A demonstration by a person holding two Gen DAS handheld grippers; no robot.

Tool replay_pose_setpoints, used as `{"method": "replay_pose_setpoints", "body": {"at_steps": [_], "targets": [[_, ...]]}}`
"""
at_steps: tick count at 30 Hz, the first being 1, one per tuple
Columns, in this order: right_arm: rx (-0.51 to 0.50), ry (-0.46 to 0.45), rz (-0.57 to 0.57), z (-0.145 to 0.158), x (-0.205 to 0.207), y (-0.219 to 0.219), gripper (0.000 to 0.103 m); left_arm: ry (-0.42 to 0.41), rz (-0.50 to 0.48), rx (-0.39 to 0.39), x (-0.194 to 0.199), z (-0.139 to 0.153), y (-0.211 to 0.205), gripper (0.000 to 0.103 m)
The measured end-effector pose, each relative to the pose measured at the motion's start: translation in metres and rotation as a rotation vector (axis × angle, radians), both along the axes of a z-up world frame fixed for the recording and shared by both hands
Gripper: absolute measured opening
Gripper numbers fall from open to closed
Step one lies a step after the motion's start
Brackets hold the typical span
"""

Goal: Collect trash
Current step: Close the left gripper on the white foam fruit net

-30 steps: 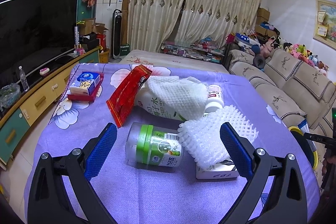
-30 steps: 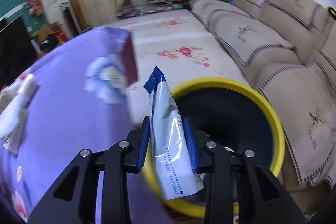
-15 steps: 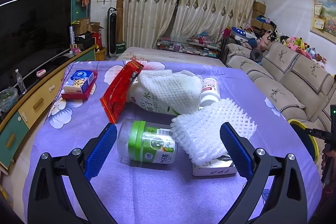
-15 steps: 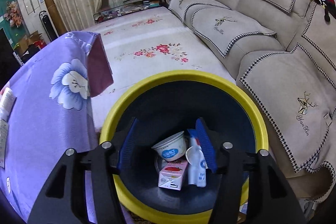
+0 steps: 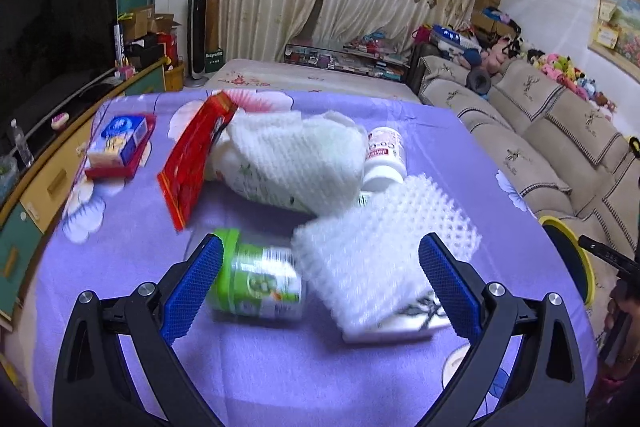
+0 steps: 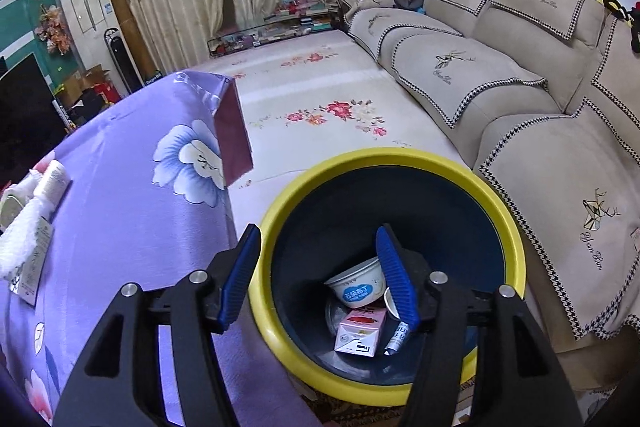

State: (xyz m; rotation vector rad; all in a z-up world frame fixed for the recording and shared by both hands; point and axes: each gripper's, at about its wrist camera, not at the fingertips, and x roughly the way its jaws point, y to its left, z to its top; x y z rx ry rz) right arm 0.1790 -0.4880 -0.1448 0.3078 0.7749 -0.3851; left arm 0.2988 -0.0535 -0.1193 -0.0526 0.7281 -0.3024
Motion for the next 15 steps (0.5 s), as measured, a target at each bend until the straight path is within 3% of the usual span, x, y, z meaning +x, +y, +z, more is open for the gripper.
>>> {"method": "replay_pose_setpoints", "body": {"at_steps": [5, 9, 15], "targets": [[0.022, -0.015, 0.003, -0.001, -0.004, -0.002, 0.057, 0.056, -0.046, 0.024, 0.021, -0.005, -0.008, 0.076], [0.032, -0.016, 0.003, -0.002, -0.006, -0.005, 0.057, 0.057, -0.066, 0.058, 0.025, -0.006, -0.015, 0.07], [0.037, -0.028, 0.006, 0.001, -0.008, -0.004, 0.057, 0.05, -0.104, 0.089, 0.017, -0.007, -0.028, 0.038]]}}
